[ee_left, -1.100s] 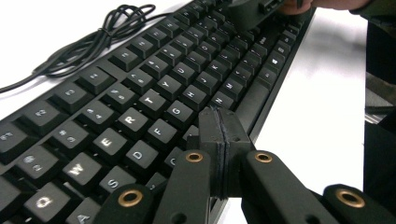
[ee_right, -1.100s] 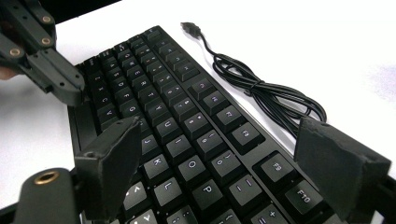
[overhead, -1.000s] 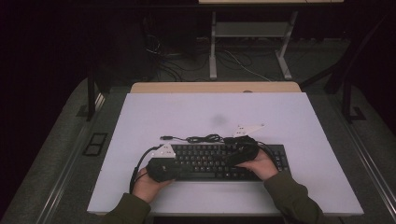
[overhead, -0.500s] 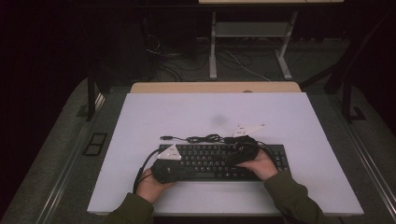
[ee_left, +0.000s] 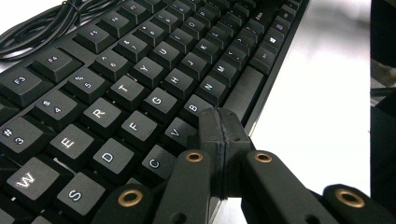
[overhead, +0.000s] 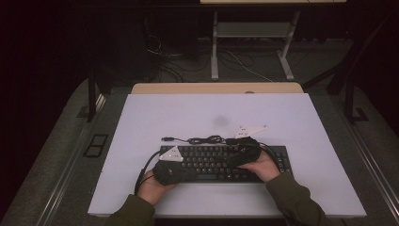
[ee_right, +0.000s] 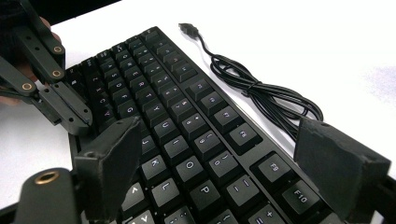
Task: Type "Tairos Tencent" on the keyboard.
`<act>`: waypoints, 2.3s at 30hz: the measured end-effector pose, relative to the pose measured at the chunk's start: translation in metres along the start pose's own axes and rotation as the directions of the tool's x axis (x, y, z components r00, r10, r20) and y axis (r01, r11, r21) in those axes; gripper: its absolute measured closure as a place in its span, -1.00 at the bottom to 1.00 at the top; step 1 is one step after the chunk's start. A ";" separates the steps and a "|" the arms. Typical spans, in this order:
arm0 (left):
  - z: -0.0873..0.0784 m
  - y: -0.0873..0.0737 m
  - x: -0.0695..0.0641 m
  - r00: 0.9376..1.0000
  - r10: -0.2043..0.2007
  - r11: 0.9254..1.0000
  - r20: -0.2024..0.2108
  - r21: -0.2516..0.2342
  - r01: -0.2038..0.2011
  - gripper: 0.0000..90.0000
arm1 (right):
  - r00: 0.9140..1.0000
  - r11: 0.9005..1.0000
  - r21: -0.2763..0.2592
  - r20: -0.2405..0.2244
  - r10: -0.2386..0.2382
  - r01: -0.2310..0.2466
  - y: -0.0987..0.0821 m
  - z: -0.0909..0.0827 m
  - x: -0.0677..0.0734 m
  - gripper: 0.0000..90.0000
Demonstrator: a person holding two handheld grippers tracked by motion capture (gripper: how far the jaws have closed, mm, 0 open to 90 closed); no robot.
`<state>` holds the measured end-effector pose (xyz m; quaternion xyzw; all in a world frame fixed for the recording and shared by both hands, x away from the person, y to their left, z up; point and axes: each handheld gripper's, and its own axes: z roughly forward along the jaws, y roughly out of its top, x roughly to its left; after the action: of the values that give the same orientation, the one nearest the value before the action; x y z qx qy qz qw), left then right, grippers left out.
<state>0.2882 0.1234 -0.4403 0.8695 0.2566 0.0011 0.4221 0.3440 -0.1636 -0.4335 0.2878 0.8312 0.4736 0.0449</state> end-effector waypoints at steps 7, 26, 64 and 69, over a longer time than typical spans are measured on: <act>0.000 0.000 0.000 1.000 -0.004 1.000 0.001 0.000 0.004 0.98 | 1.000 1.000 -0.001 0.001 0.000 0.000 0.000 0.000 0.000 -0.67; -0.012 0.004 0.001 1.000 -0.022 0.997 -0.002 -0.075 0.022 0.93 | 1.000 1.000 -0.005 -0.002 0.005 -0.005 0.000 -0.001 0.001 -0.67; -0.008 0.018 0.015 0.994 -0.034 0.985 -0.105 -0.171 0.016 -0.40 | 0.995 1.000 0.005 -0.096 0.001 -0.001 -0.018 -0.034 0.008 -0.41; -0.006 0.018 0.014 0.994 -0.035 0.985 -0.102 -0.172 0.017 -0.40 | 0.996 1.000 0.005 -0.084 -0.011 0.011 -0.021 -0.043 0.010 -0.08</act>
<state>0.3071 0.1246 -0.4266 0.8254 0.2888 0.0631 0.4810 0.3111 -0.1992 -0.4253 0.2632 0.8353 0.4826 0.0118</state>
